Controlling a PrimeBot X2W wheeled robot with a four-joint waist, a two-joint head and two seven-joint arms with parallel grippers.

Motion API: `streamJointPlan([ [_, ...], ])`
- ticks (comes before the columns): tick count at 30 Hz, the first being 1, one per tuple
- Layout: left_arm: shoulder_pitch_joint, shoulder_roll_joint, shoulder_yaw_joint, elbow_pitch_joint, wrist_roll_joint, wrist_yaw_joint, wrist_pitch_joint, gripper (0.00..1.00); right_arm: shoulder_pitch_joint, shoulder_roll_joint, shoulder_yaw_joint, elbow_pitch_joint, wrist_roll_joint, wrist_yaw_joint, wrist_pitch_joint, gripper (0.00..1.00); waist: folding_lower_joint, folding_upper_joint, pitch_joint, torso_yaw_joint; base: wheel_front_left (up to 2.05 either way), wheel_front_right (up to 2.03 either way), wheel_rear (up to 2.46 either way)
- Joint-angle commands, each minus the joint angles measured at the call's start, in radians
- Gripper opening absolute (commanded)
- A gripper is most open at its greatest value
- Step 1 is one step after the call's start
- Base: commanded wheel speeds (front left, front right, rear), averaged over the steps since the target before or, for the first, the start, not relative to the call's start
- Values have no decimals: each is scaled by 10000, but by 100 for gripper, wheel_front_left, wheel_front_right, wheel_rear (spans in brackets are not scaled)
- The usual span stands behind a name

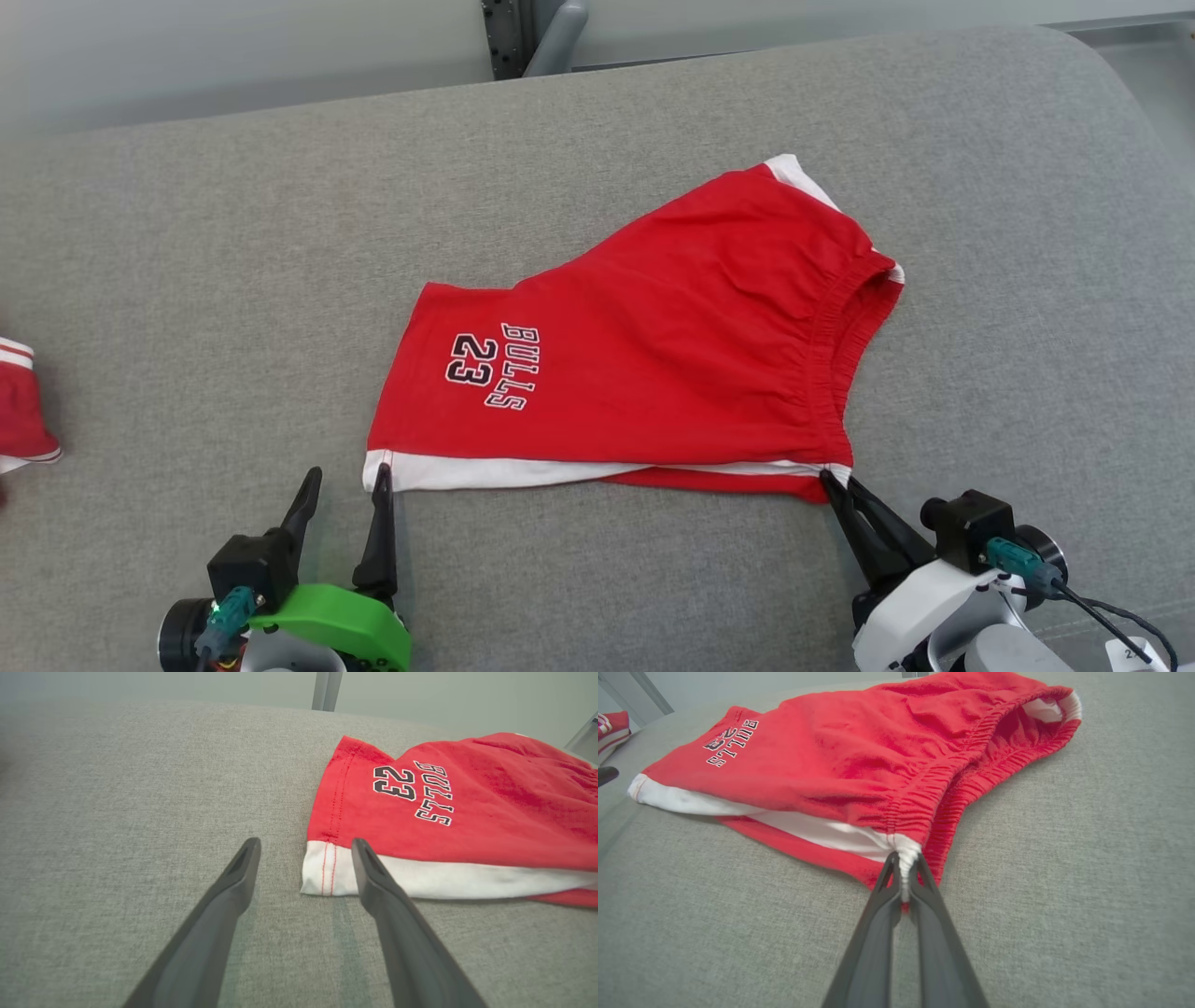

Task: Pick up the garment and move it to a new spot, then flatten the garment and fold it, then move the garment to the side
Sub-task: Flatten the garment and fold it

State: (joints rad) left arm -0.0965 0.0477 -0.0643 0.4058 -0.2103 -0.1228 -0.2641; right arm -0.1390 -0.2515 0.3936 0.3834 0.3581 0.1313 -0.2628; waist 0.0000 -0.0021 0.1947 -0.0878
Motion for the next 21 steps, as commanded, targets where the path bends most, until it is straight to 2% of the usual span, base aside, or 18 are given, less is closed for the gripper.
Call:
streamJointPlan([
  [1, -196, 44, 31, 148, -144, -39, -4, 100, 2, -56, 22, -51, 48, -10, -31, 0, 0, 21, 136, -283, 0, 0, 0],
  [10, -449, 46, -61, 891, -331, -80, -3, 100, -273, 12, 140, -99, 45, -10, -31, 0, 0, 21, 358, -541, 0, 0, 0],
  [11, -461, 46, -86, 961, -334, -82, -3, 95, -290, 23, 131, -105, 42, -10, -31, 0, 0, 21, 371, -542, 0, 0, 0],
  [12, -457, 46, -128, 994, -348, -78, 0, 75, -303, 32, 121, -104, 36, -10, -31, 0, 0, 21, 374, -536, 0, 0, 0],
  [13, -434, 46, -179, 1004, -361, -80, 2, 44, -312, 39, 109, -98, 33, -10, -31, 0, 0, 21, 365, -523, 0, 0, 0],
  [14, -396, 44, -231, 990, -370, -81, 0, 28, -306, 42, 96, -87, 34, -10, -31, 0, 0, 21, 341, -503, 0, 0, 0],
  [15, -337, 43, -277, 951, -367, -82, 0, 0, -307, 47, 94, -79, 33, -10, -31, 0, 0, 21, 312, -483, 0, 0, 0],
  [21, -34, 50, -622, 850, -456, -83, -1, 0, -176, 54, -49, -120, 58, -10, -31, 0, 0, 21, -44, -270, 0, 0, 0],
])
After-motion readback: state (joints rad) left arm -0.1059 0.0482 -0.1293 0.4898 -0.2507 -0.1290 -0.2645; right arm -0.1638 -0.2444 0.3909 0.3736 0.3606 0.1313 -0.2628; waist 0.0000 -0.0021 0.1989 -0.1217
